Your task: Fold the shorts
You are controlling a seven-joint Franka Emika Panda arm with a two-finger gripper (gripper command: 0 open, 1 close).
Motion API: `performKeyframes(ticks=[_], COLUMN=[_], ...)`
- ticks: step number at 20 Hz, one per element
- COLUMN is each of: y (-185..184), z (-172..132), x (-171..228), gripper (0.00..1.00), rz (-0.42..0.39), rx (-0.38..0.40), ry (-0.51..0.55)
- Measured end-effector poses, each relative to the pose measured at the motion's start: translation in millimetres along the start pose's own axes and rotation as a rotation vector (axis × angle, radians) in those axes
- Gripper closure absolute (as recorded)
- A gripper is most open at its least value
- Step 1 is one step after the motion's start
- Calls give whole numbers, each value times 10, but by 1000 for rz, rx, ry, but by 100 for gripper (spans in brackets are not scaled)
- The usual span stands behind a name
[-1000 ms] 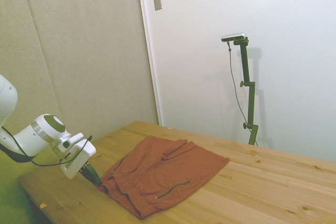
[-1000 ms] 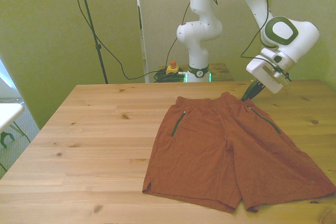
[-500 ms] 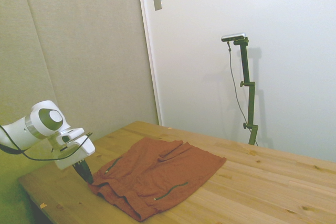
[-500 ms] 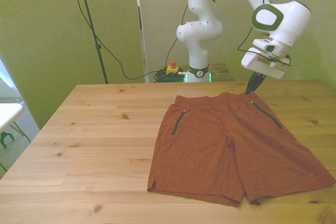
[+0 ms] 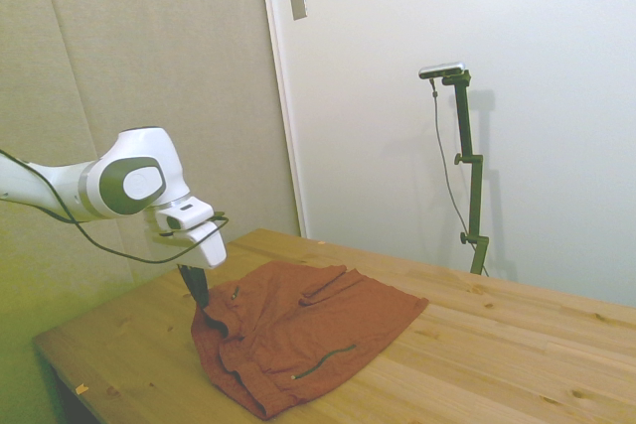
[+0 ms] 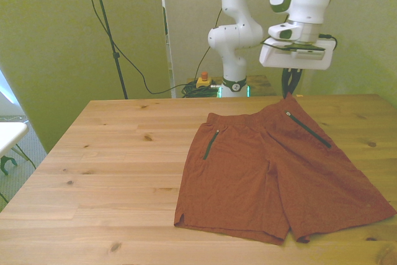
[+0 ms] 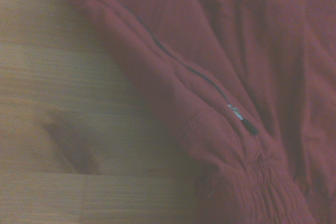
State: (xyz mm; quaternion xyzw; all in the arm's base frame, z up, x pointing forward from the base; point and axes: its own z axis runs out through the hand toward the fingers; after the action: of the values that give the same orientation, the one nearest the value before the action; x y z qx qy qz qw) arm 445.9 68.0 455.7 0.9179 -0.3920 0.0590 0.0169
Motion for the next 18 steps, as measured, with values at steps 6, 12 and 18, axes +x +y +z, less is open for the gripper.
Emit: performKeyframes(ticks=[6,12,18], y=[586,1286,1802], z=[-112,-266,449], x=[515,780,1079], gripper=[100,100,0], rz=[102,179,262], rx=[44,92,45], ry=[-29,-62,-137])
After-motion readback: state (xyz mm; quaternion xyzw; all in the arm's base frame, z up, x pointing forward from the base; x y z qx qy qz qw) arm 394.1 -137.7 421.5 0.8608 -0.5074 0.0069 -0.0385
